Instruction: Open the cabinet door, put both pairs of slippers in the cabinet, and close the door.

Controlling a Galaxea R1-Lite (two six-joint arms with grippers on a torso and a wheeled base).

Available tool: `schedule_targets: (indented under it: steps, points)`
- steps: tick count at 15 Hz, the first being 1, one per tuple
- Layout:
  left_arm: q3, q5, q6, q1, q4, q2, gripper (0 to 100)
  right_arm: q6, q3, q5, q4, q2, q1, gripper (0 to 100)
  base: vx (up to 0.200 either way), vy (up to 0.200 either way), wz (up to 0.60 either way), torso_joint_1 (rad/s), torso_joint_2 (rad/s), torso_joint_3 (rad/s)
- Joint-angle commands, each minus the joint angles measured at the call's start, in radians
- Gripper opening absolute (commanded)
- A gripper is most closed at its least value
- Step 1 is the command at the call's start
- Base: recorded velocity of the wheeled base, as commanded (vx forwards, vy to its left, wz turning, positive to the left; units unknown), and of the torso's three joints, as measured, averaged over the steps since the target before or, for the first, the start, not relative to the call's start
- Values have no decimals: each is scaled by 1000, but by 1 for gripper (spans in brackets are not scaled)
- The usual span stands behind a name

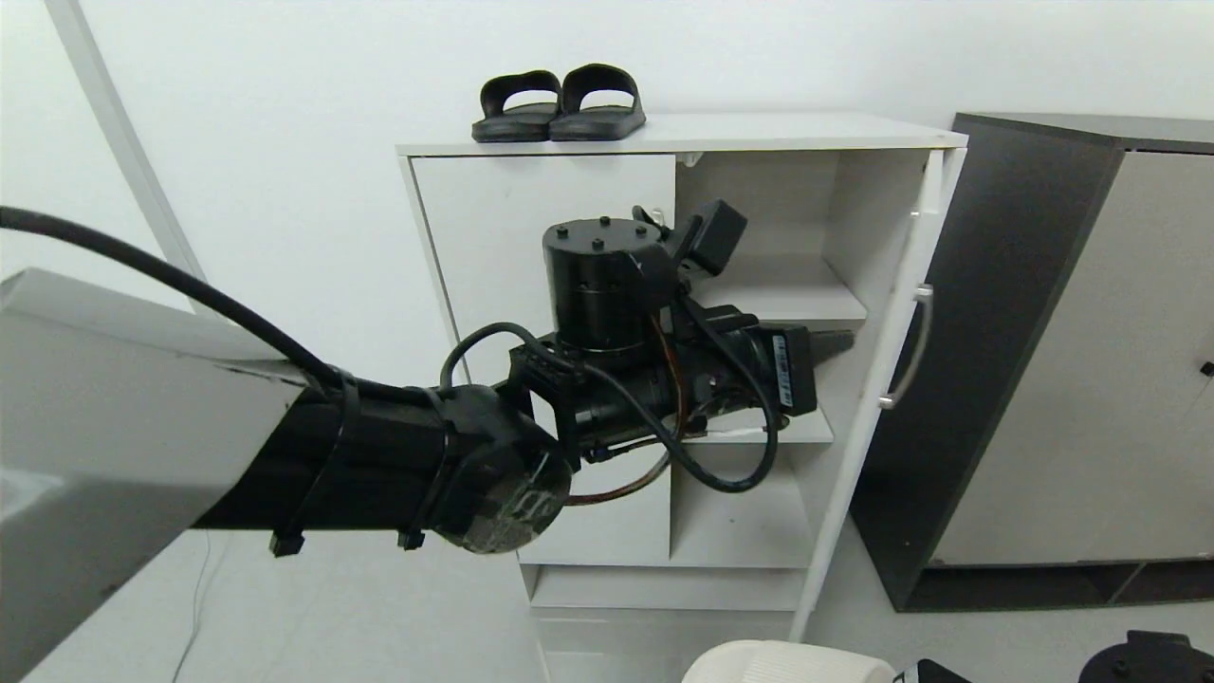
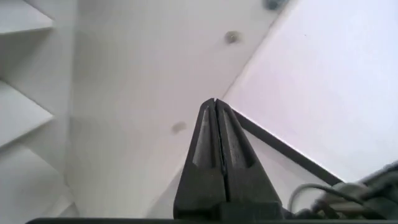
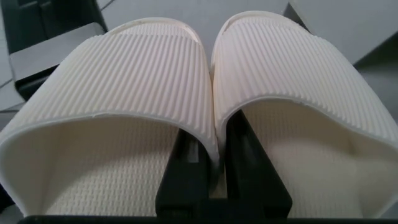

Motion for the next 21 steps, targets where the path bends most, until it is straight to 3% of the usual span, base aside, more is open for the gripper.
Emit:
schedule_targets:
  steps: [1, 3, 5, 6, 8, 9, 11, 12, 13, 16, 17, 18, 19, 21]
  points:
    - [10, 0, -1, -18, -1, -6, 0, 0, 1, -3, -2, 1, 3, 0, 0, 0, 0, 0, 0, 0]
    - [26, 14, 6, 23, -18, -13, 0, 8, -29, -9, -2, 10, -12, 0, 0, 0, 0, 0, 0, 0]
    - [87, 54, 14, 68, -30, -84, 0, 9, -53, -26, -4, 33, -72, 0, 0, 0, 0, 0, 0, 0]
    - [154, 60, 26, 120, -23, -184, 0, 11, -88, -48, -7, 53, -137, 0, 0, 0, 0, 0, 0, 0]
    - [271, 88, 109, 218, 63, -360, 0, 20, -148, -123, -11, 93, -210, 0, 0, 0, 0, 0, 0, 0]
    - [326, 146, 138, 258, 137, -455, 0, 49, -180, -186, -17, 124, -226, 0, 0, 0, 0, 0, 0, 0]
    - [452, 223, 143, 315, 209, -645, 0, 135, -262, -307, -24, 188, -240, 0, 0, 0, 0, 0, 0, 0]
    - [492, 233, 143, 329, 217, -696, 0, 158, -283, -331, -24, 208, -244, 0, 0, 0, 0, 0, 0, 0]
    - [593, 304, 146, 356, 246, -832, 0, 204, -338, -407, -24, 251, -255, 0, 0, 0, 0, 0, 0, 0]
    - [708, 562, 184, 362, 368, -1053, 0, 249, -426, -565, -24, 340, -276, 0, 0, 0, 0, 0, 0, 0]
    - [753, 727, 226, 382, 453, -1178, 0, 261, -460, -629, -24, 381, -281, 0, 0, 0, 0, 0, 0, 0]
    - [791, 778, 256, 497, 523, -1279, 0, 261, -470, -663, -24, 401, -281, 0, 0, 0, 0, 0, 0, 0]
    - [828, 781, 264, 586, 576, -1379, 0, 261, -470, -678, -27, 414, -282, 0, 0, 0, 0, 0, 0, 0]
    - [931, 783, 281, 691, 680, -1612, 0, 253, -458, -683, -60, 417, -282, 0, 0, 0, 0, 0, 0, 0]
